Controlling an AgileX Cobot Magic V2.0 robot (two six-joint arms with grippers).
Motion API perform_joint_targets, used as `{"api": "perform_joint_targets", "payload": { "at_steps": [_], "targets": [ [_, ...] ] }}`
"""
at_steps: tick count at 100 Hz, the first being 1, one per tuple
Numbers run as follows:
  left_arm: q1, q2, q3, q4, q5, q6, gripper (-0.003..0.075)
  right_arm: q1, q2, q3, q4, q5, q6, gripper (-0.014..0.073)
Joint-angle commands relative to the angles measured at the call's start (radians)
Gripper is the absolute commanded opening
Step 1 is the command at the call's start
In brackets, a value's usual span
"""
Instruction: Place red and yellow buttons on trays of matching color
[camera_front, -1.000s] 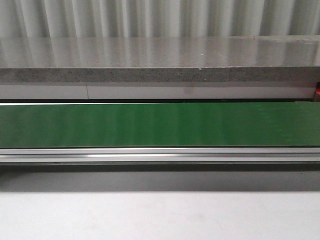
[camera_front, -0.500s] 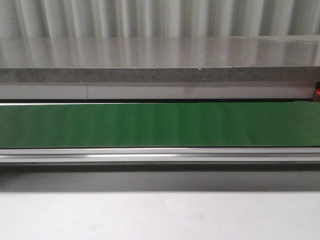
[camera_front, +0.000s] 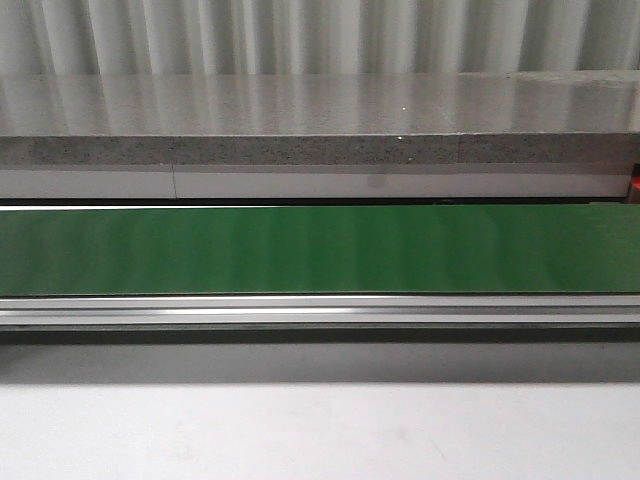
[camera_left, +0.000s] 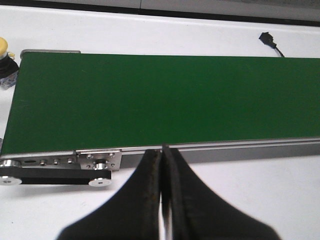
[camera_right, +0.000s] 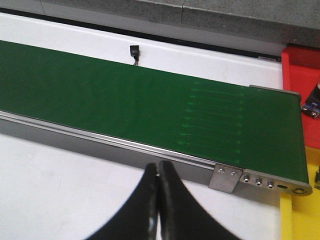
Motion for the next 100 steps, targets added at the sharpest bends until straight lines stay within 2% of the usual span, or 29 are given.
{"api": "perform_joint_targets", "payload": {
  "at_steps": [1, 14, 26, 36, 76, 100],
  "targets": [
    [0.015, 0.06, -0.061, -0.014, -0.071, -0.017, 0.0016, 0.001, 0.007, -0.023, 0.002, -0.064, -0.01, -0.0067],
    [0.052, 0.163, -0.108, -0.002, -0.074, -0.017, 0.0159, 0.001, 0.007, -0.023, 0.002, -0.064, -0.01, -0.0067],
    [0.094, 0.242, -0.151, 0.034, -0.073, -0.017, 0.0353, 0.001, 0.007, -0.023, 0.002, -0.064, -0.01, -0.0067],
    [0.147, 0.305, -0.186, 0.034, -0.069, -0.017, 0.0442, 0.001, 0.007, -0.023, 0.002, -0.064, -0.01, -0.0067],
    [0.466, 0.597, -0.334, 0.034, 0.138, -0.017, 0.0442, 0.001, 0.007, -0.023, 0.002, -0.064, -0.01, -0.0067],
    [0.574, 0.769, -0.409, 0.022, 0.231, -0.08, 0.0442, 0.001, 0.007, -0.023, 0.002, -0.064, -0.01, -0.0067]
  ]
}}
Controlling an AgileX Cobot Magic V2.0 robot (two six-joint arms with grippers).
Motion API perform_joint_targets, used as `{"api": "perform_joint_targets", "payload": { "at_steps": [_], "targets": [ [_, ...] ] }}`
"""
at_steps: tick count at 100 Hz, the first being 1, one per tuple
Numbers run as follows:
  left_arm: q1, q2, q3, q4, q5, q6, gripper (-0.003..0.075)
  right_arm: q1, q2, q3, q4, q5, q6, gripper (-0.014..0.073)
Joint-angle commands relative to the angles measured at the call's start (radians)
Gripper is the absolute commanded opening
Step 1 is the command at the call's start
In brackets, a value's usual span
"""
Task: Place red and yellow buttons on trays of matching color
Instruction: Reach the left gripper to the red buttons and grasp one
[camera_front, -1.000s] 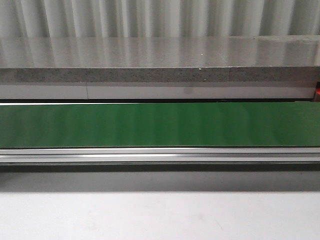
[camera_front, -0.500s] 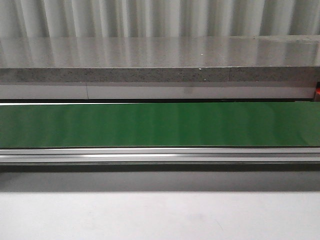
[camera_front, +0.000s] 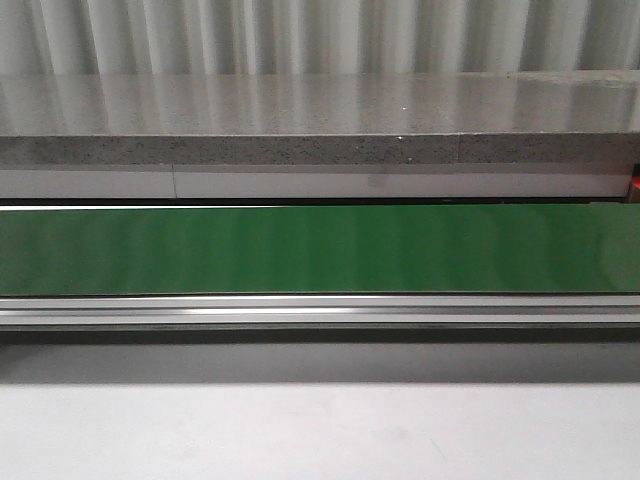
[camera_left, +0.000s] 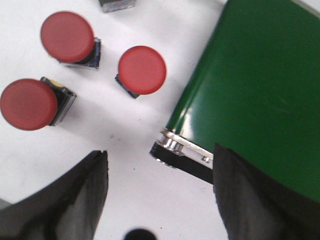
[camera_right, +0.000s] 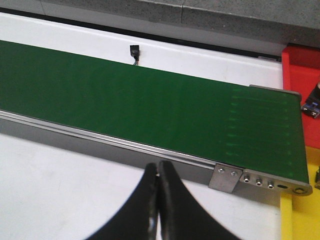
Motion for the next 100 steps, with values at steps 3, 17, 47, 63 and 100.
{"api": "perform_joint_targets", "payload": {
  "at_steps": [3, 17, 47, 63, 100],
  "targets": [
    [0.026, 0.042, -0.064, -0.024, 0.009, -0.05, 0.0442, 0.001, 0.007, -0.023, 0.002, -0.065, -0.01, -0.0067],
    [0.029, 0.11, -0.119, -0.039, 0.005, -0.143, 0.0442, 0.001, 0.007, -0.023, 0.002, -0.065, -0.01, -0.0067],
    [0.025, 0.208, -0.24, -0.059, 0.07, -0.291, 0.0442, 0.001, 0.007, -0.023, 0.002, -0.065, -0.01, -0.0067],
    [0.025, 0.257, -0.259, -0.059, 0.126, -0.347, 0.0442, 0.001, 0.007, -0.023, 0.002, -0.065, -0.01, -0.0067],
    [0.024, 0.328, -0.259, -0.063, 0.114, -0.368, 0.0442, 0.001, 0.007, -0.023, 0.002, -0.065, -0.01, -0.0067]
  ]
}}
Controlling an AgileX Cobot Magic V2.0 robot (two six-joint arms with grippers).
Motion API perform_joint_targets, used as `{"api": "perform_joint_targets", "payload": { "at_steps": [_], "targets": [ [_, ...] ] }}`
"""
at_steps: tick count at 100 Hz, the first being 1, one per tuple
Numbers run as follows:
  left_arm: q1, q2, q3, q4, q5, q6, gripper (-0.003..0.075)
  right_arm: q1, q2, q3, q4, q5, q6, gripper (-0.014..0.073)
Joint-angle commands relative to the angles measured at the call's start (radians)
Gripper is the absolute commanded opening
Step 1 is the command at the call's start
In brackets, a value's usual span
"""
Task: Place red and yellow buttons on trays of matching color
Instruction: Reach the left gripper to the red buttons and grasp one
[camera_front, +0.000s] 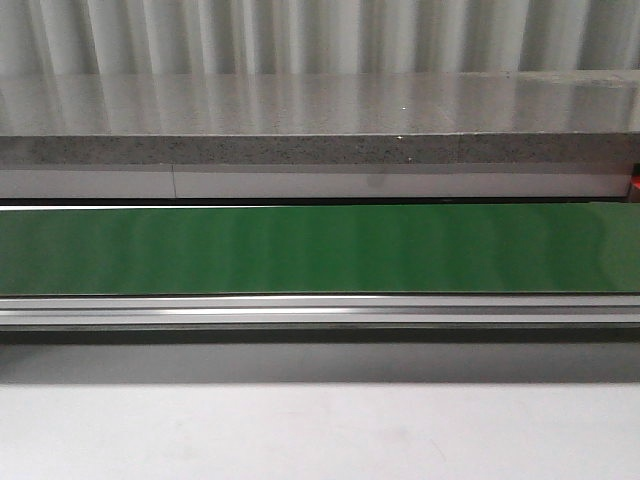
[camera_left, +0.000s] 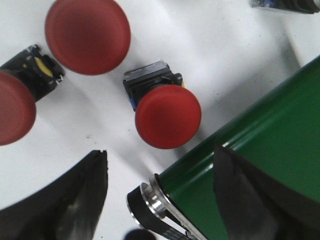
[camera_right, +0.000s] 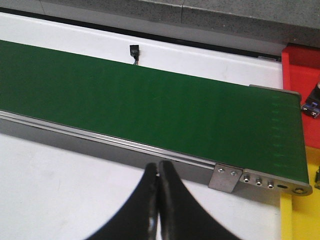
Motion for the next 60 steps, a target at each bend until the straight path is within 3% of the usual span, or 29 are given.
{"api": "perform_joint_targets", "payload": {
  "at_steps": [1, 60],
  "targets": [
    [-0.002, -0.018, -0.028, -0.022, -0.015, -0.012, 0.0442, 0.001, 0.007, -0.023, 0.002, -0.065, -0.01, -0.0067],
    [-0.008, 0.053, -0.028, -0.037, -0.079, -0.001, 0.0442, 0.001, 0.007, -0.023, 0.002, -0.066, -0.01, -0.0067]
  ]
}}
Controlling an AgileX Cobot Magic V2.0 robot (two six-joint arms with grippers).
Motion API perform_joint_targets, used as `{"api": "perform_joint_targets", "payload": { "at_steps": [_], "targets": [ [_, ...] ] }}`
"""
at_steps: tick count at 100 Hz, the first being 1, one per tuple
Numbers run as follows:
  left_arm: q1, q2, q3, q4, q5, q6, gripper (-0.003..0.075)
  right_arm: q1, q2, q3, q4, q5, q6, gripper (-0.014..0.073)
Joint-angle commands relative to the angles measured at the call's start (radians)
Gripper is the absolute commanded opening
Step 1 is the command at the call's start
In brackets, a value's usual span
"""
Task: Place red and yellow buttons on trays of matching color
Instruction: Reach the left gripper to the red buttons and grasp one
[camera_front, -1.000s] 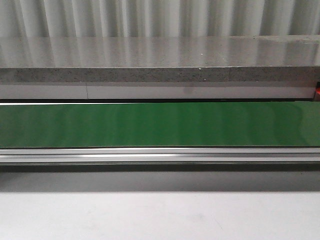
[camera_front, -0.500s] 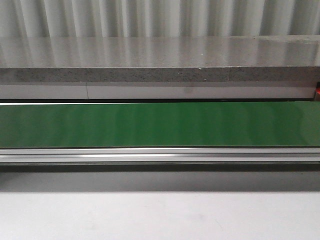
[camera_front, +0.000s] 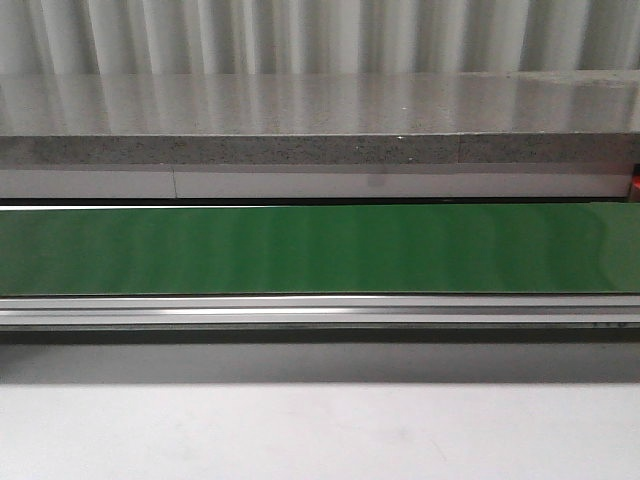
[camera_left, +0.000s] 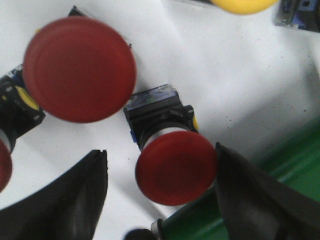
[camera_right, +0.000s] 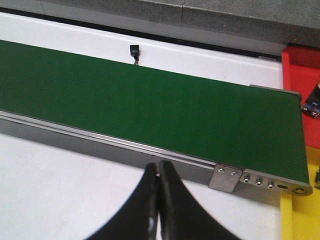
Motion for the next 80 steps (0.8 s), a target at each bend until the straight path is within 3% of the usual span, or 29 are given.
{"api": "perform_joint_targets", "payload": {
  "at_steps": [1, 10, 39, 47, 80],
  "targets": [
    [-0.011, -0.038, -0.028, -0.024, -0.008, 0.0, 0.0441, 0.001, 0.007, -0.023, 0.002, -0.066, -0.01, -0.0067],
    [-0.016, -0.038, -0.028, -0.024, -0.012, 0.0, 0.0411, 0.001, 0.007, -0.023, 0.002, -0.066, -0.01, -0.0067],
    [-0.038, -0.042, -0.028, -0.001, -0.029, 0.008, 0.0167, 0.001, 0.007, -0.023, 0.002, -0.066, -0.01, -0.0067],
    [-0.042, -0.056, -0.028, 0.031, -0.041, 0.02, 0.0155, 0.001, 0.007, -0.023, 0.002, -0.066, -0.01, -0.0067],
    [-0.042, -0.236, -0.028, 0.038, -0.032, 0.294, 0.0155, 0.001, 0.007, -0.023, 0.002, -0.066, -0.01, -0.0067]
  ]
}}
